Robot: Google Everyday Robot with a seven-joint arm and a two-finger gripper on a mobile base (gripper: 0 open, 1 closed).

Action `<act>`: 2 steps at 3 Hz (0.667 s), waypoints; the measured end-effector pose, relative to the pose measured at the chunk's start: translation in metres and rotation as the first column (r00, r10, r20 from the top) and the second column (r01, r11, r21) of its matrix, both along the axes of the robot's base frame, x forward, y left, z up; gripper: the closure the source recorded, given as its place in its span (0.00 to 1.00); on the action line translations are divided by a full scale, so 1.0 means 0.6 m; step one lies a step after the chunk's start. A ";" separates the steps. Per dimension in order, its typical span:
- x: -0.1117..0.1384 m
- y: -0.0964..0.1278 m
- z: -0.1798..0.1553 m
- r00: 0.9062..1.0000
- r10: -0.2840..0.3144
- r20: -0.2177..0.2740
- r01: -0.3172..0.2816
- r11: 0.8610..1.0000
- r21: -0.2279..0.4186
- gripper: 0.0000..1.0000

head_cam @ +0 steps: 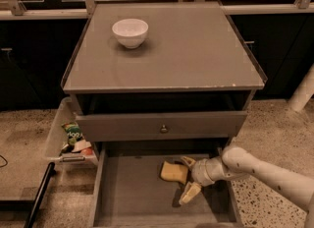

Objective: Pick sponge from middle drawer and place on counter

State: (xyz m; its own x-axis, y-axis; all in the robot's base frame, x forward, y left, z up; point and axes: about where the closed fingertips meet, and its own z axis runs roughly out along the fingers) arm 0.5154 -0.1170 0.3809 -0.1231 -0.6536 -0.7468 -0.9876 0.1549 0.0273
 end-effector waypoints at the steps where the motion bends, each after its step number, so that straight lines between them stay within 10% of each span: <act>1: 0.021 0.011 -0.015 1.000 -0.007 0.017 0.008 0.999 -0.035 0.00; 2: 0.032 0.023 -0.031 0.999 -0.031 0.041 0.035 0.994 -0.100 0.00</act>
Offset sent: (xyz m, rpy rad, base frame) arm 0.0306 0.0177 -0.0299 -0.1944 -0.0822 -0.0883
